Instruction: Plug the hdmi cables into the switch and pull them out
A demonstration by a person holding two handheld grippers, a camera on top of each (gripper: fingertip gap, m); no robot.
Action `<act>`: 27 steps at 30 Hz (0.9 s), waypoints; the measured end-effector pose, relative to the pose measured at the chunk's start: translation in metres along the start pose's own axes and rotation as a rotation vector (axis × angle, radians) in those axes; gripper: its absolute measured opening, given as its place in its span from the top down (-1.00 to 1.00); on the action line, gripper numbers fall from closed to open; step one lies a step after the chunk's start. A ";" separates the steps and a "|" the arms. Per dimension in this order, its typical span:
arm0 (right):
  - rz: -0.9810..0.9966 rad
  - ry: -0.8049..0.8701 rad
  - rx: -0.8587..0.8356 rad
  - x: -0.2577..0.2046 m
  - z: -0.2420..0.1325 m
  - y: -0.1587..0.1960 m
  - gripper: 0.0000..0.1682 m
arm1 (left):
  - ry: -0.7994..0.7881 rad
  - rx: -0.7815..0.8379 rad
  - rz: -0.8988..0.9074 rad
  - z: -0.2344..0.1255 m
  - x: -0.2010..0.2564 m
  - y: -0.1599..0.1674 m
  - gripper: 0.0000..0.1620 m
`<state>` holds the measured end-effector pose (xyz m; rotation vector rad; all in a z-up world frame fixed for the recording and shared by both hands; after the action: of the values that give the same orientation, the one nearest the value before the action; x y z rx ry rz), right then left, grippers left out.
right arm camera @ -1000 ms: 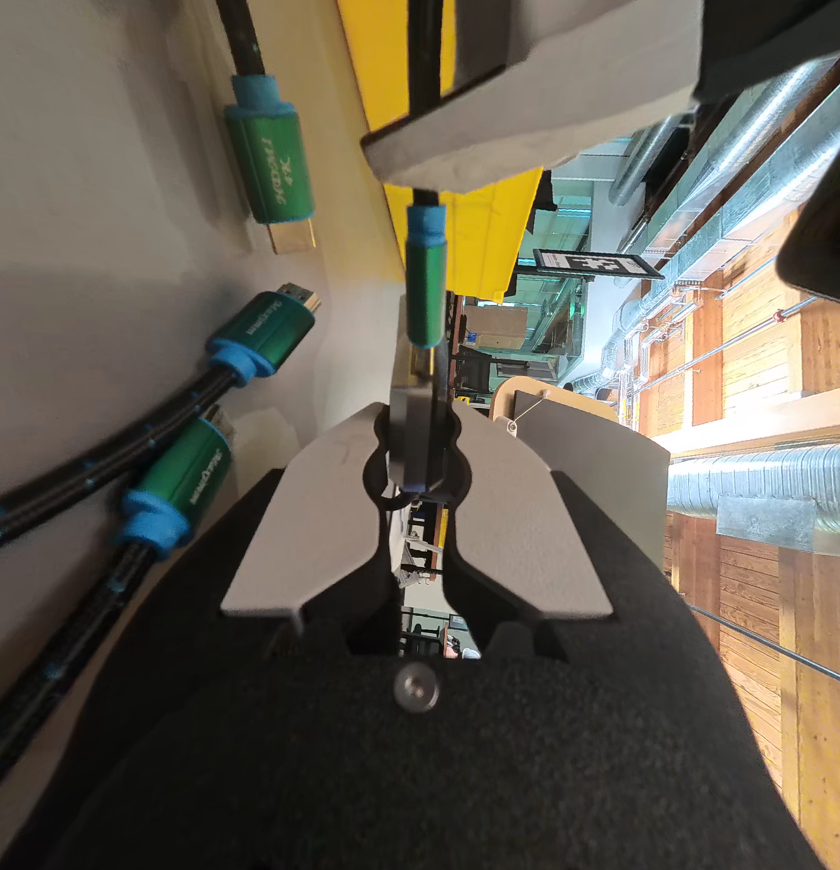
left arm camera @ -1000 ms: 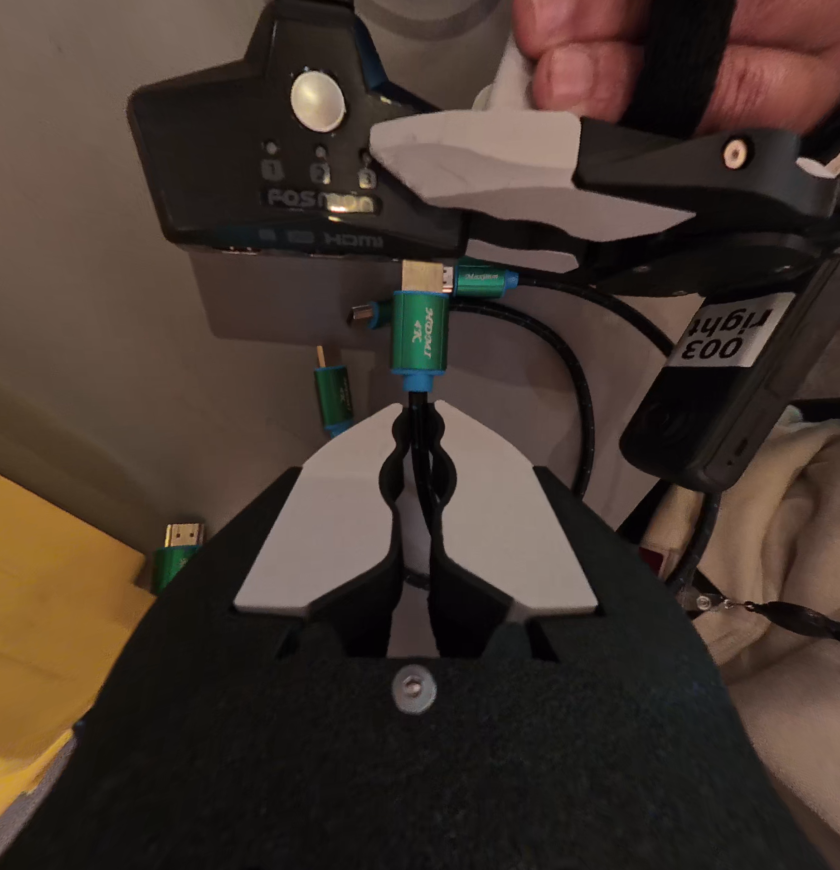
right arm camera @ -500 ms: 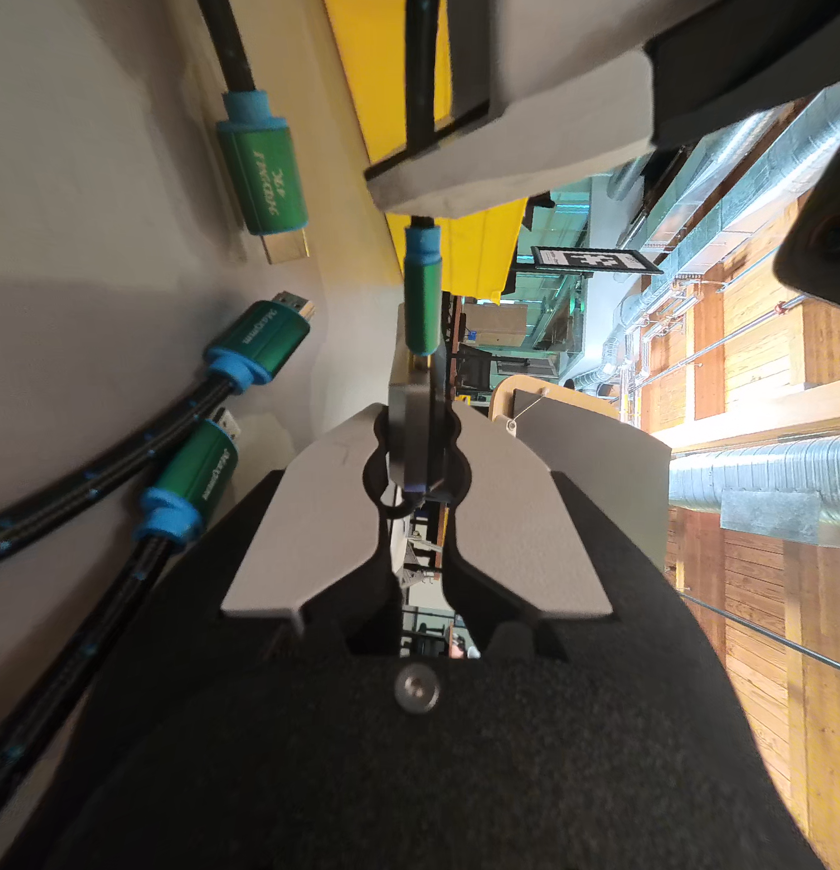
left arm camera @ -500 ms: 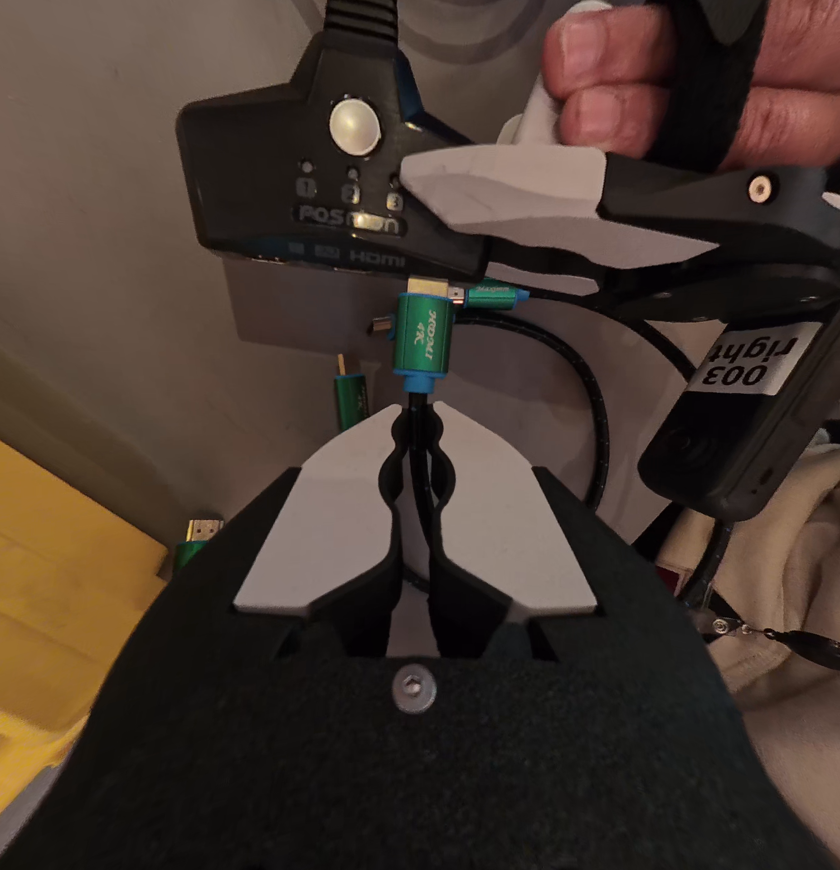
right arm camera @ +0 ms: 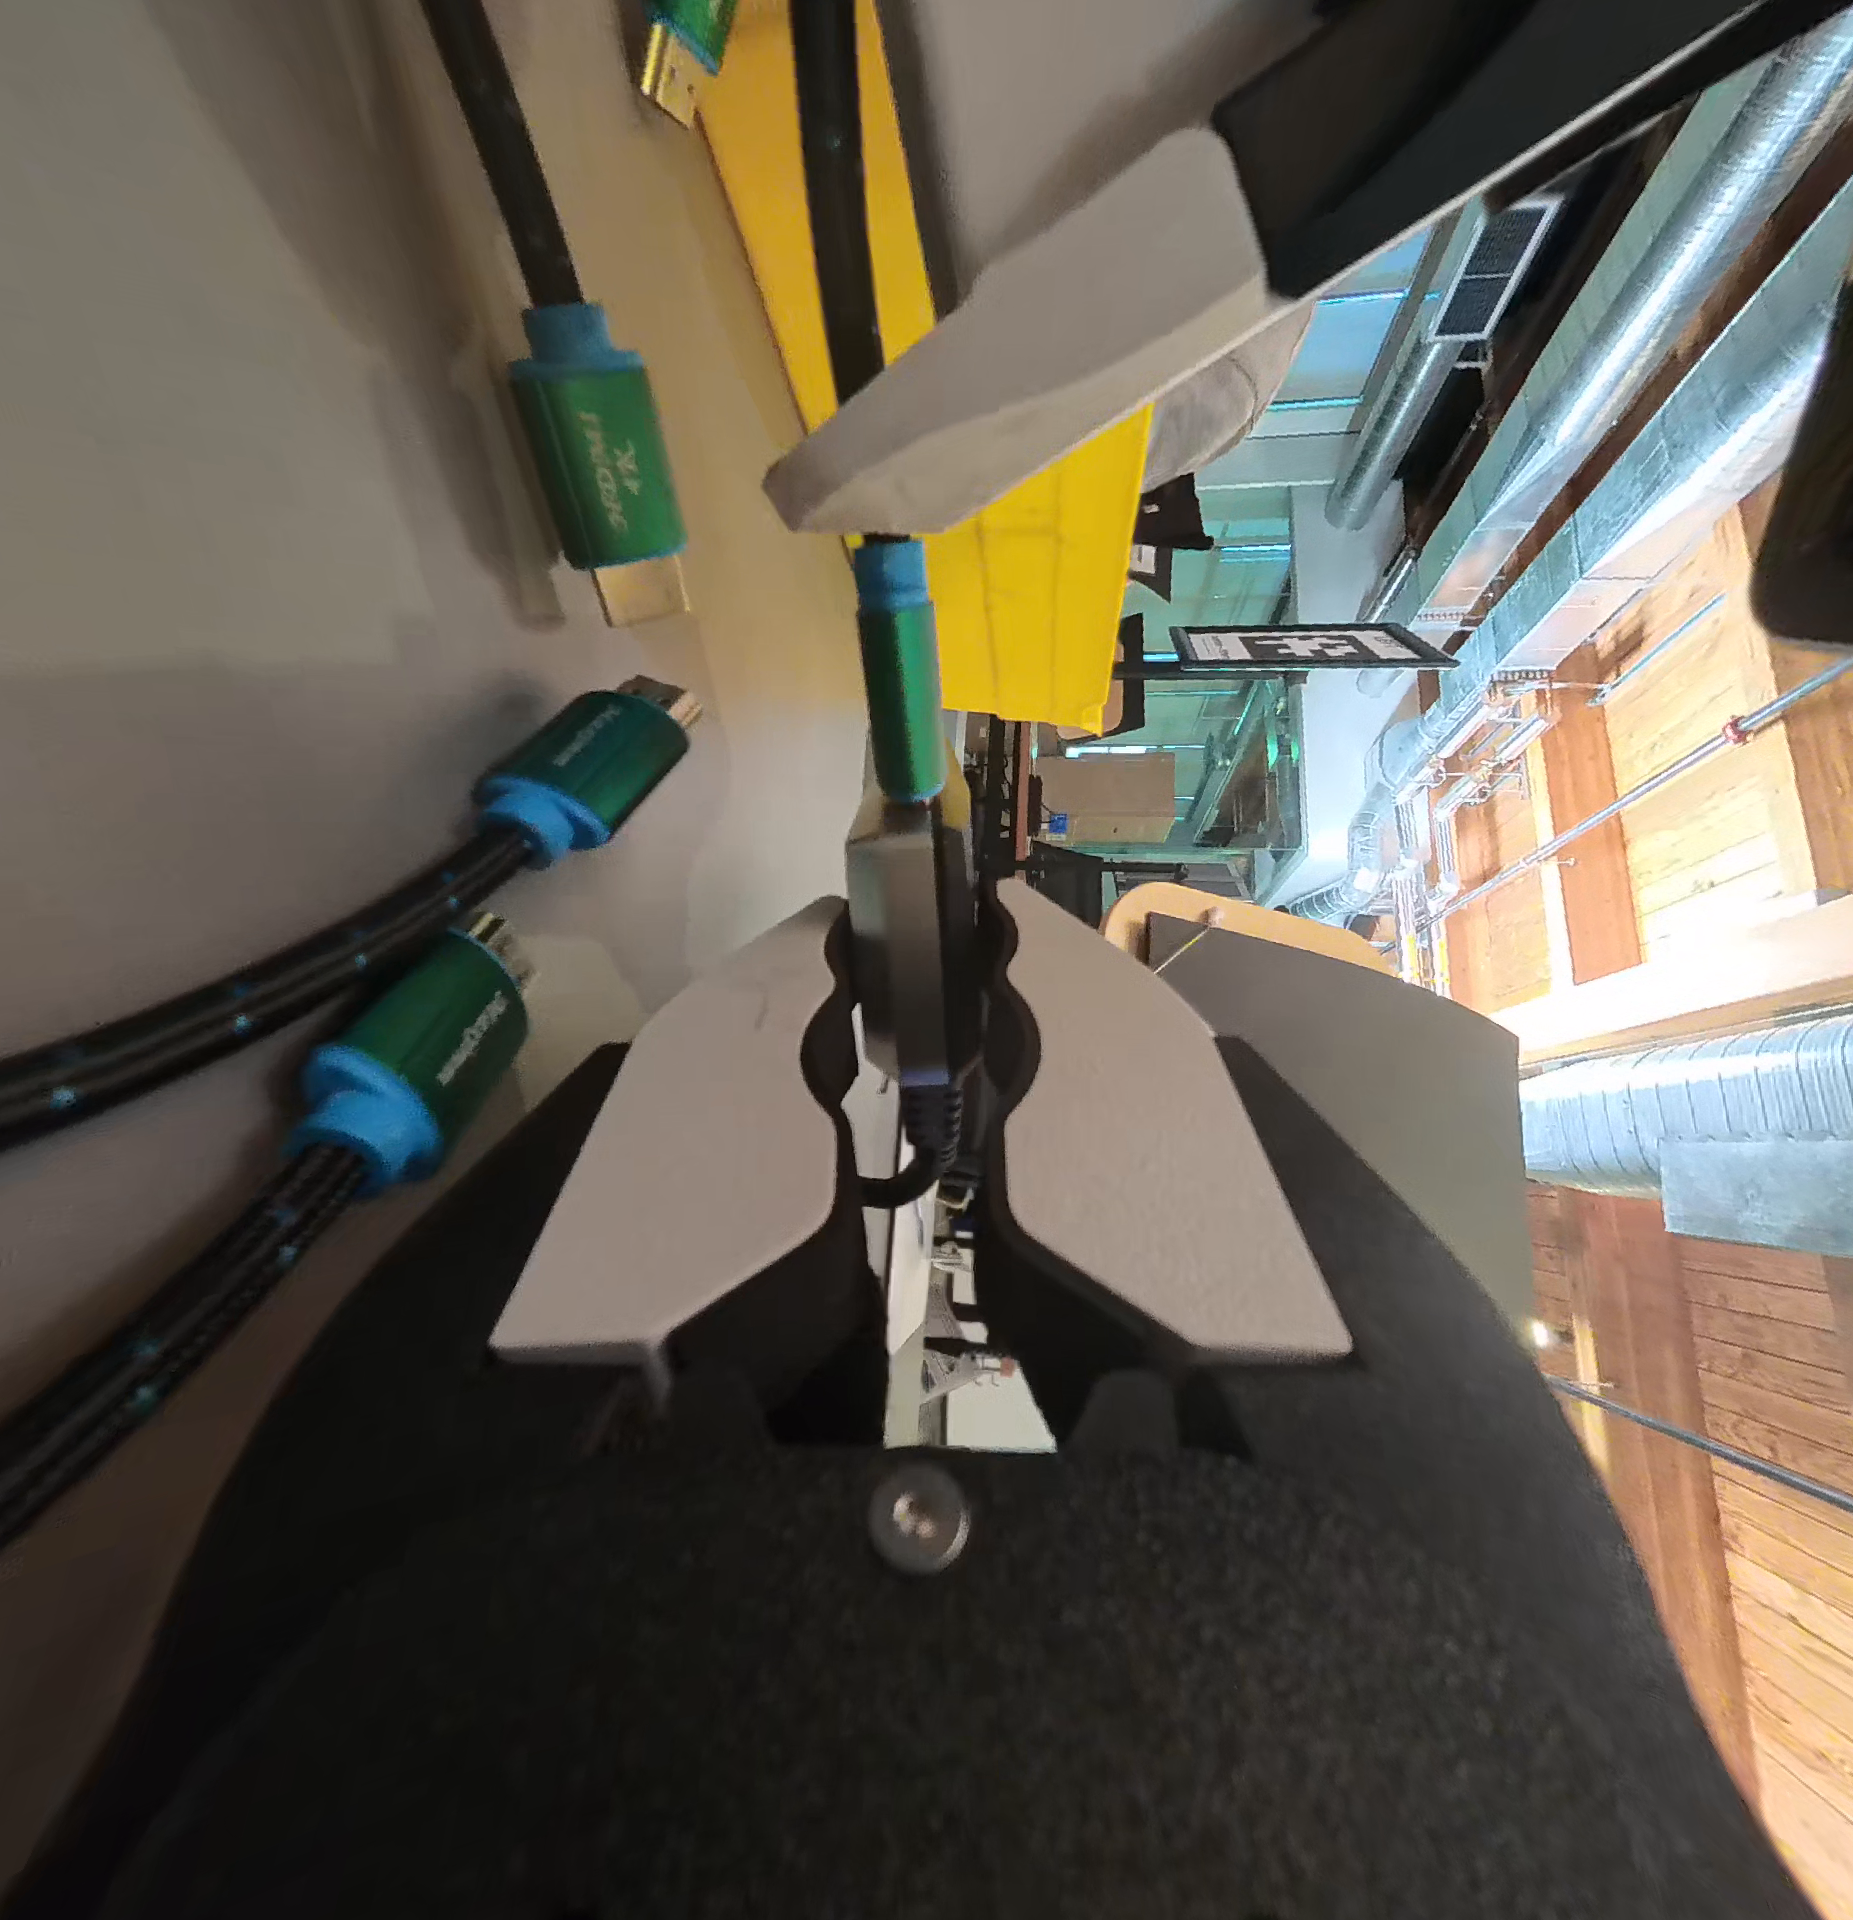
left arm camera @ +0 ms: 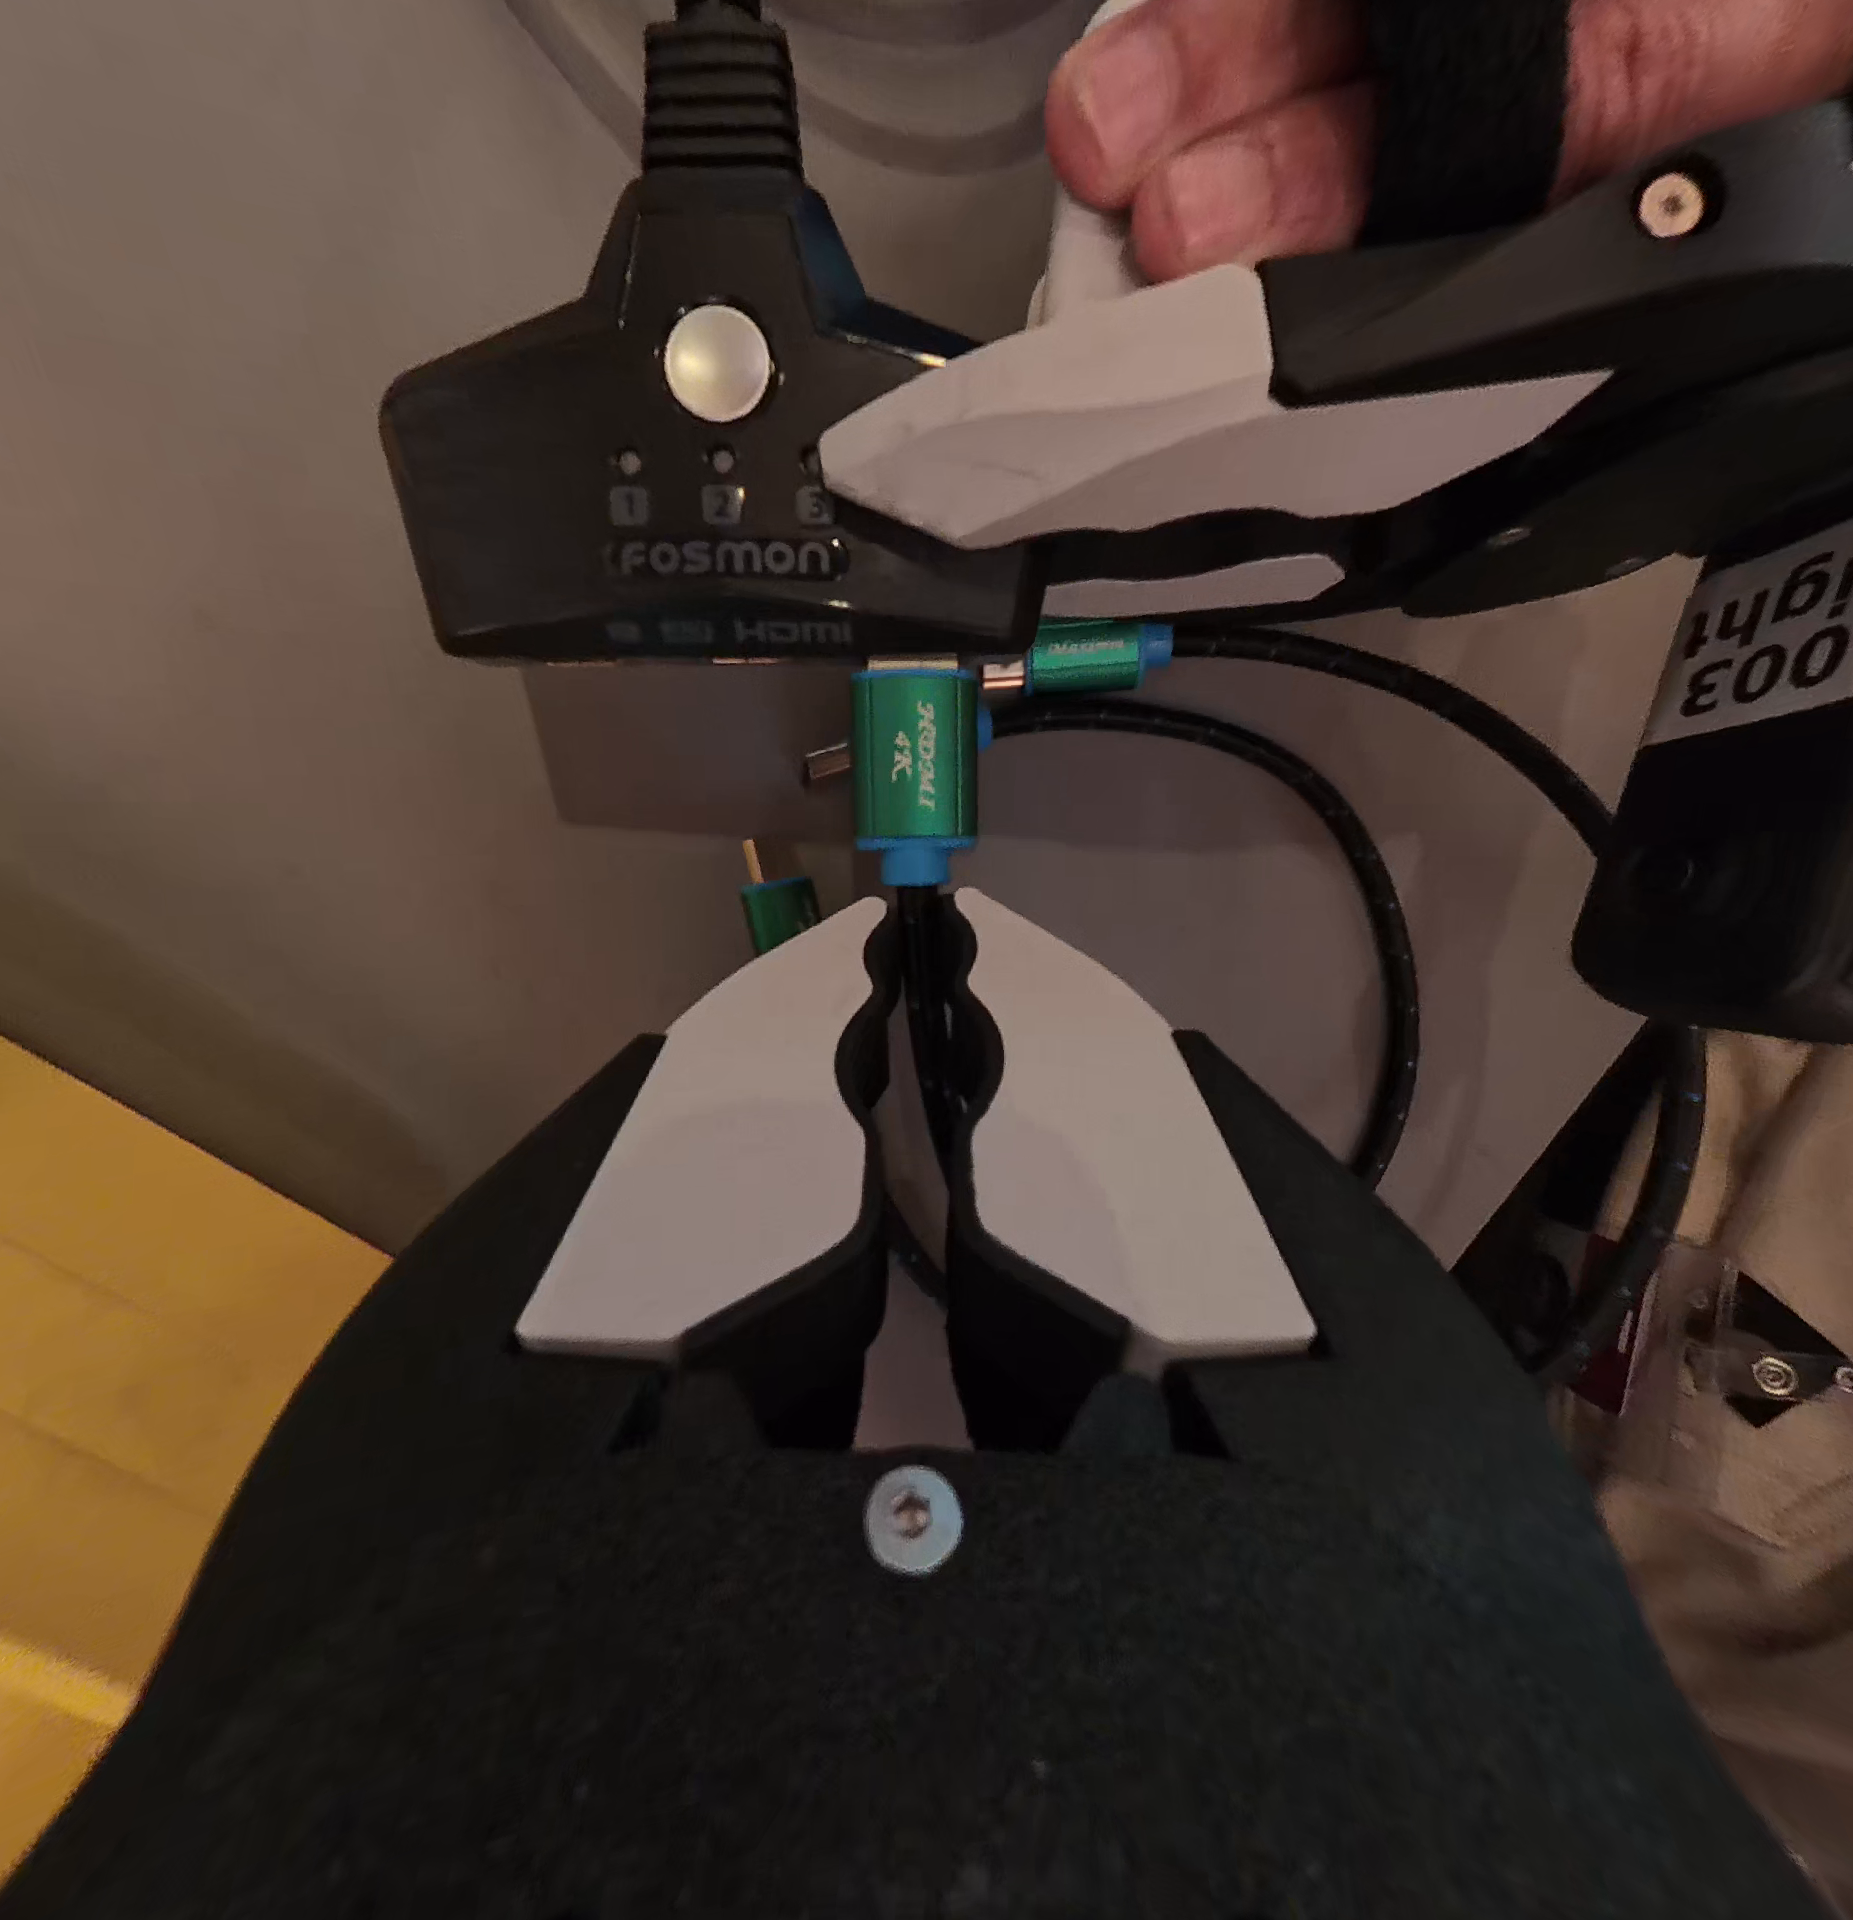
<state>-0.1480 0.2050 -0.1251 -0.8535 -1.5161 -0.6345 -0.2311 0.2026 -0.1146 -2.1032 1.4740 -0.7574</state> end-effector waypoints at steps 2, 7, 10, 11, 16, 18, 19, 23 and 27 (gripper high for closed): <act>0.032 -0.004 -0.015 0.001 0.000 0.001 0.77 | 0.004 0.020 0.002 -0.002 0.001 -0.004 0.94; 0.103 0.002 -0.052 0.003 0.002 0.009 0.76 | 0.001 0.056 -0.035 -0.004 0.005 -0.013 0.93; 0.096 0.008 -0.057 0.002 0.003 0.008 0.63 | -0.010 0.036 0.003 -0.007 0.012 -0.016 0.93; 0.098 0.003 -0.064 0.001 0.005 0.009 0.56 | 0.001 0.029 -0.004 -0.007 0.015 -0.017 0.92; 0.070 0.032 -0.119 0.006 0.004 0.017 0.73 | 0.044 0.082 -0.127 -0.002 0.027 -0.025 0.92; 0.108 0.032 -0.124 0.009 0.002 0.022 0.73 | 0.088 0.148 -0.161 -0.001 0.028 -0.028 0.92; 0.114 0.045 -0.106 0.012 0.000 0.022 0.74 | 0.133 0.183 -0.180 -0.004 0.031 -0.030 0.88; 0.221 0.097 -0.045 0.018 -0.009 0.024 0.74 | 0.253 0.434 -0.247 -0.046 0.034 -0.035 0.62; 0.393 0.165 0.122 0.030 -0.025 0.020 0.73 | 0.032 0.455 -0.215 -0.065 0.009 0.007 0.63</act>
<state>-0.1170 0.2014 -0.0941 -0.9476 -1.1819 -0.3114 -0.2768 0.1883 -0.0696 -1.9137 0.9786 -1.0938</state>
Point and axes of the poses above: each gripper's, where its closed fingertips meet, z out along the fingers, y out of its underside, x = y × z across the jaws, the point moved 4 cm from there along -z, back along the fingers, and after that the axes turned 13 degrees about x, right-handed, at the moved point
